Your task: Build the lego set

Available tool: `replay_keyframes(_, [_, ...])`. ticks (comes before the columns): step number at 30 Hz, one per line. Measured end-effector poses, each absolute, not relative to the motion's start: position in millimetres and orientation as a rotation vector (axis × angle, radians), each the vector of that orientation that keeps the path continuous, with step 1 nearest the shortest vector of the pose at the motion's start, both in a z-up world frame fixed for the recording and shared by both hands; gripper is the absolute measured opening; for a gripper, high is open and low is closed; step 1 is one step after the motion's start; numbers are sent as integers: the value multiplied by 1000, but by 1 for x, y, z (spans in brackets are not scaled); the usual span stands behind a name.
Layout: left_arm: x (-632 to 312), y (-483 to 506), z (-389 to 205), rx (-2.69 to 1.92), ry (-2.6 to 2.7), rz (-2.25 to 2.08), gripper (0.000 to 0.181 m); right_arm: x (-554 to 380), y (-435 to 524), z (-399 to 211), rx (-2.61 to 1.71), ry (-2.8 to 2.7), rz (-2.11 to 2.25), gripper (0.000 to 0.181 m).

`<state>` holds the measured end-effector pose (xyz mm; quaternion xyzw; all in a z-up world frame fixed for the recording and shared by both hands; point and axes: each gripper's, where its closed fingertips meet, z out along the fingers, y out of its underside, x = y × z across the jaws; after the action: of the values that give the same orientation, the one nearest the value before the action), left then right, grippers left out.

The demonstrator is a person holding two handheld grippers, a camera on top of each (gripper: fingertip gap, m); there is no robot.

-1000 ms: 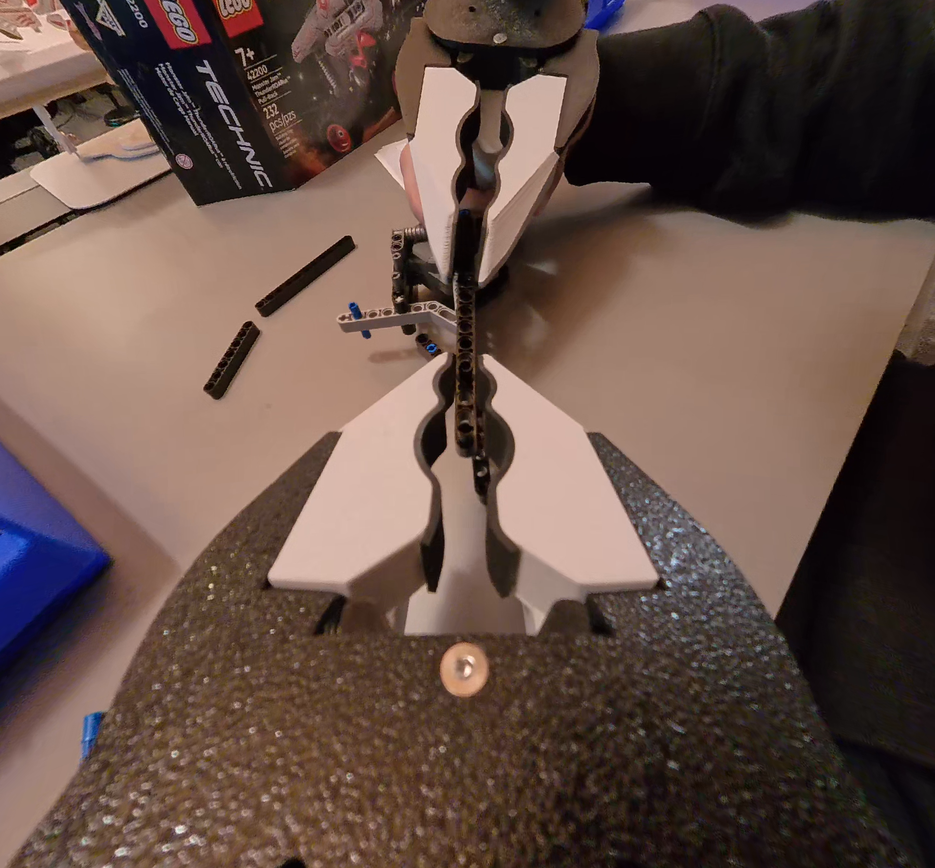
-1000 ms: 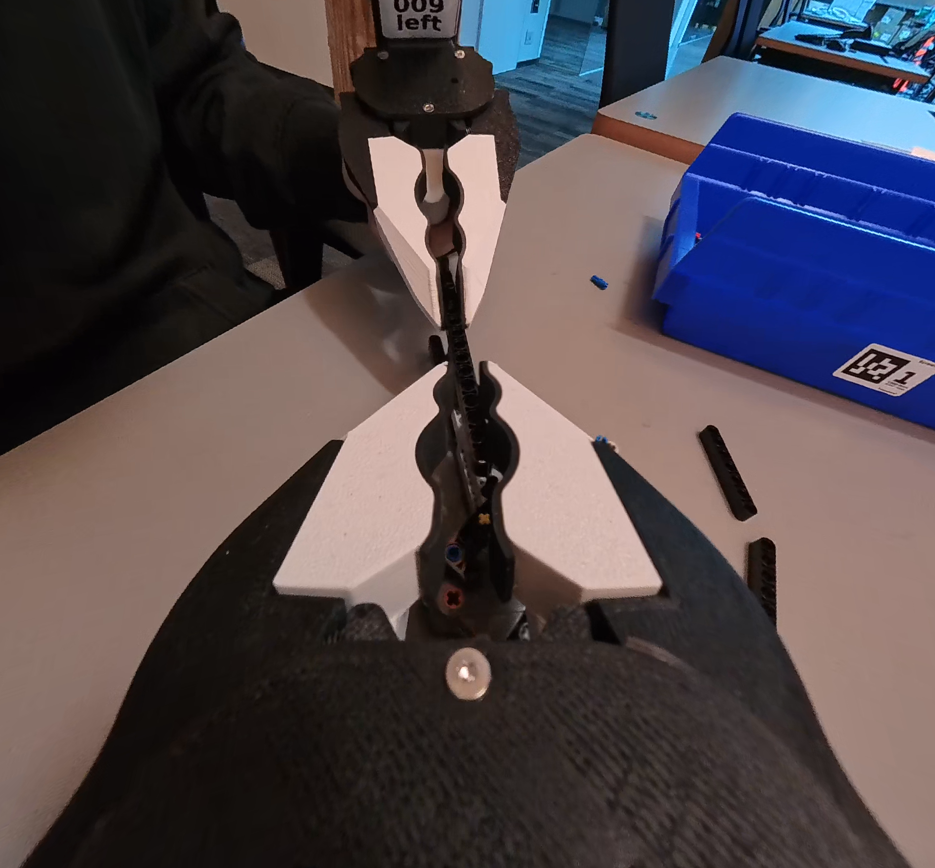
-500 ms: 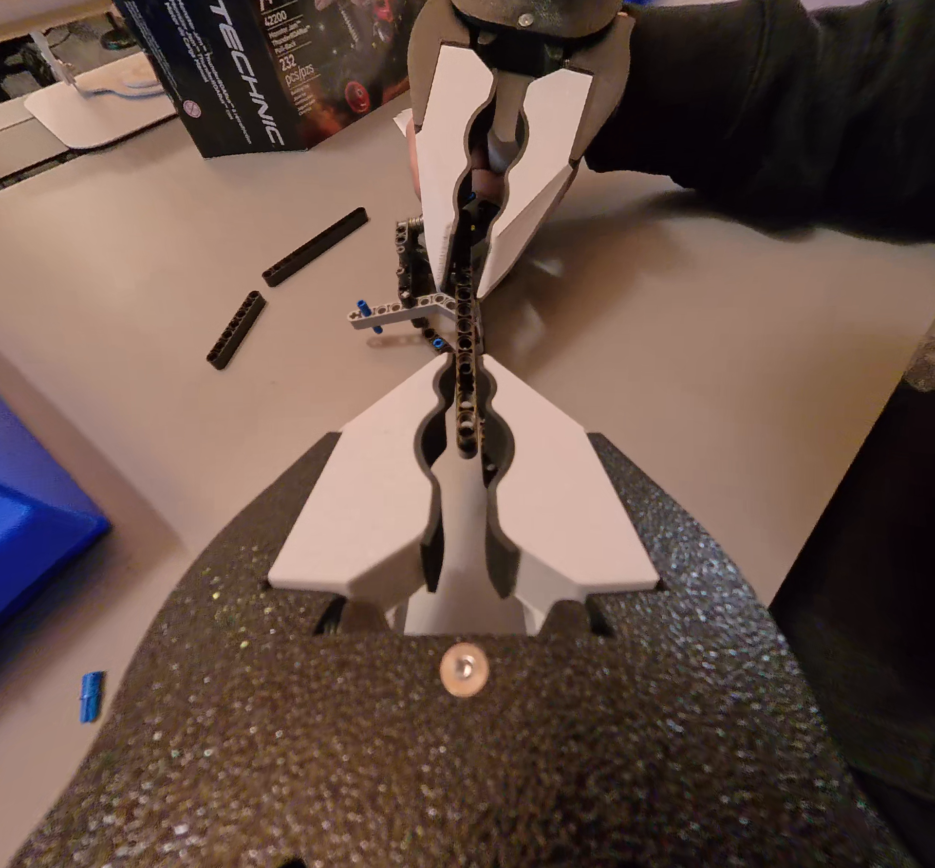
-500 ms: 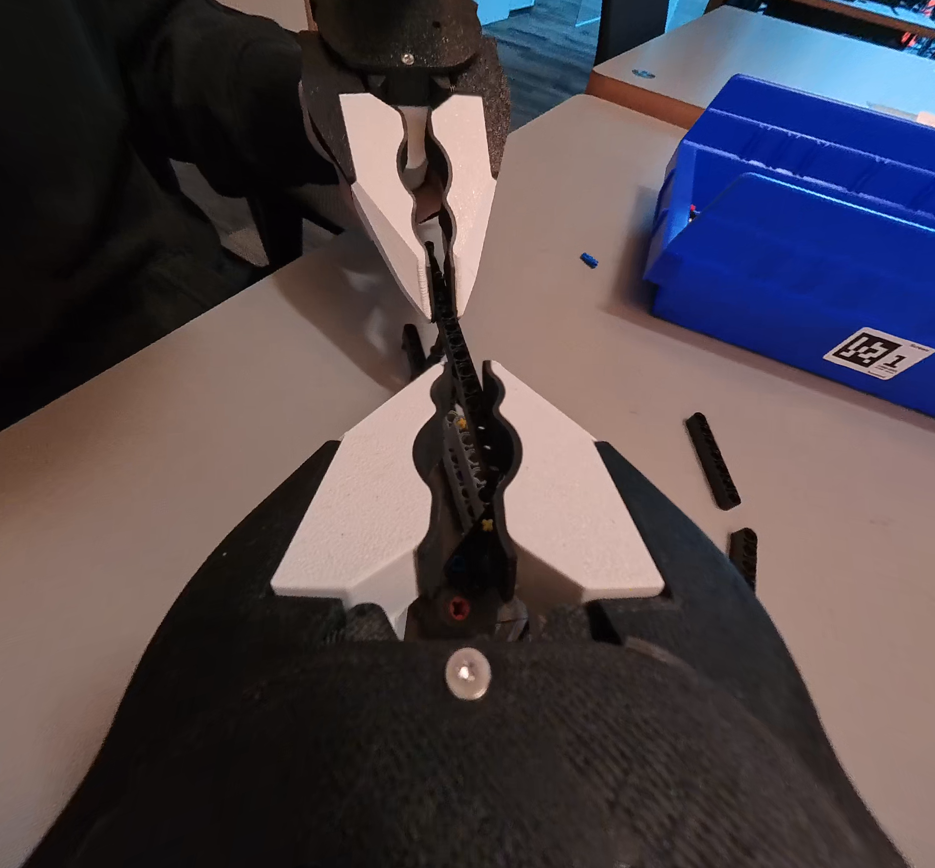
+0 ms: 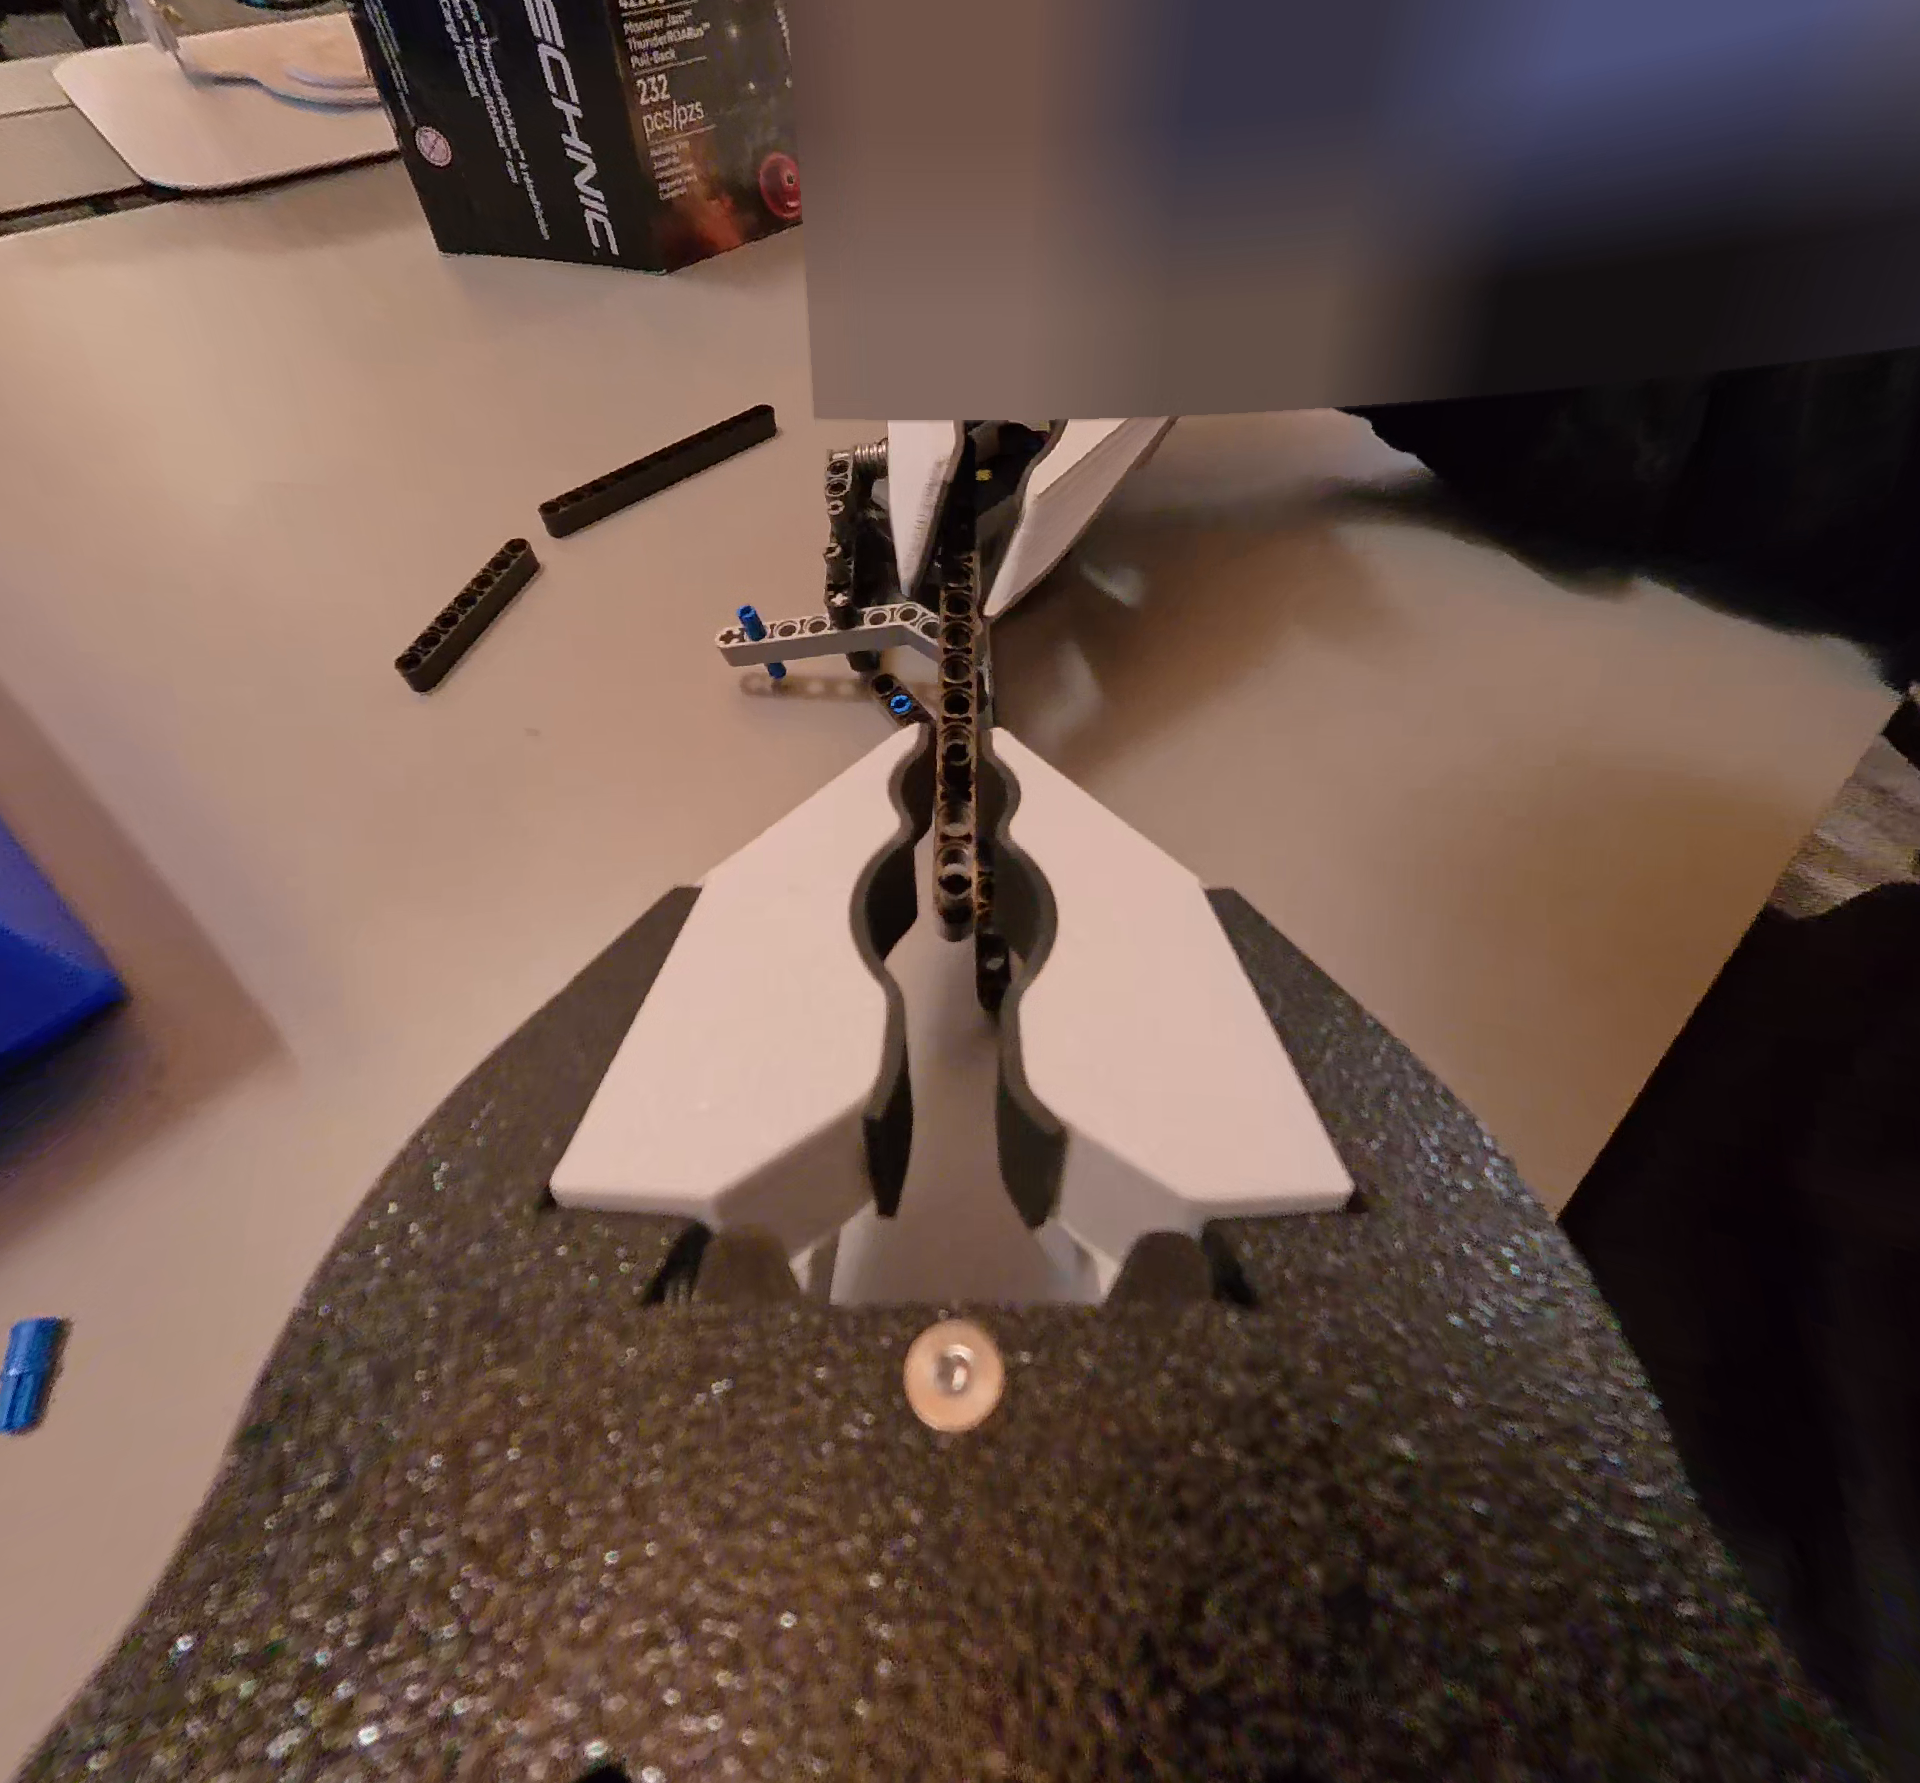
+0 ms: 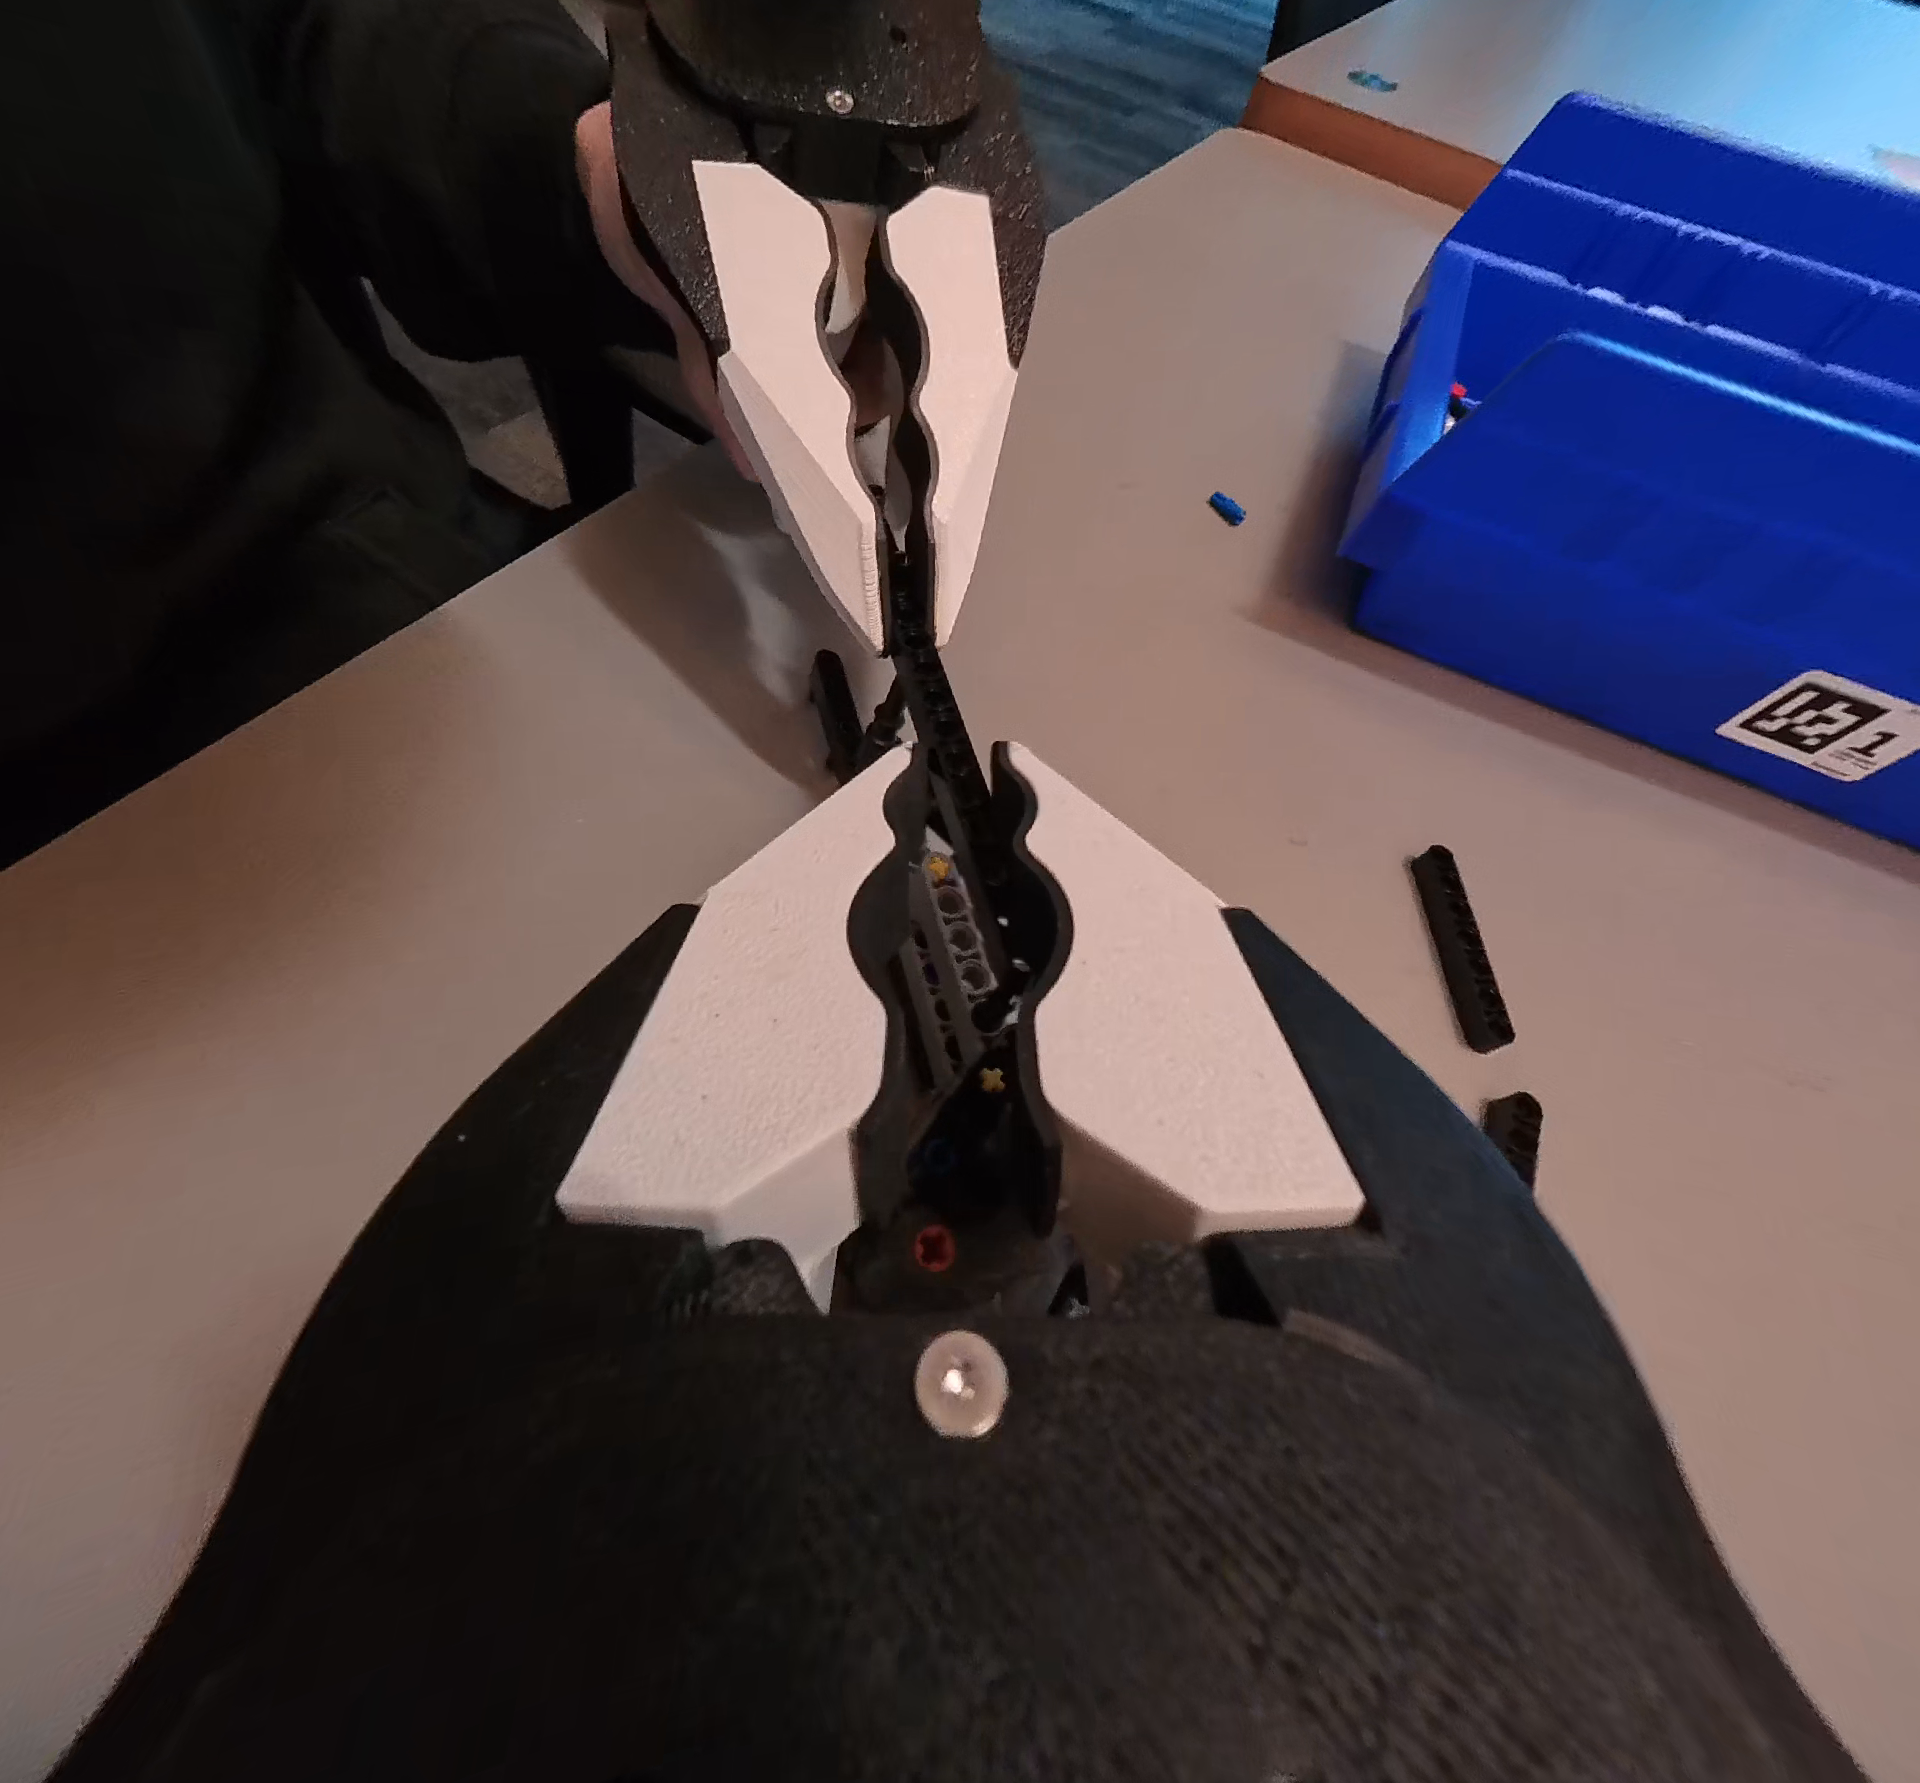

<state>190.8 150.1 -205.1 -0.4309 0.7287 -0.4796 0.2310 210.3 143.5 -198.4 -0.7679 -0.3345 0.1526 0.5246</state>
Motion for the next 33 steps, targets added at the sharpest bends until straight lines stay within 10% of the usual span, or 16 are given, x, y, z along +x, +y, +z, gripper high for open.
replay_keyframes(33, [189,147,-203,-1229,1920,-1441,5,208,141,-193,-1759,-737,515,8])
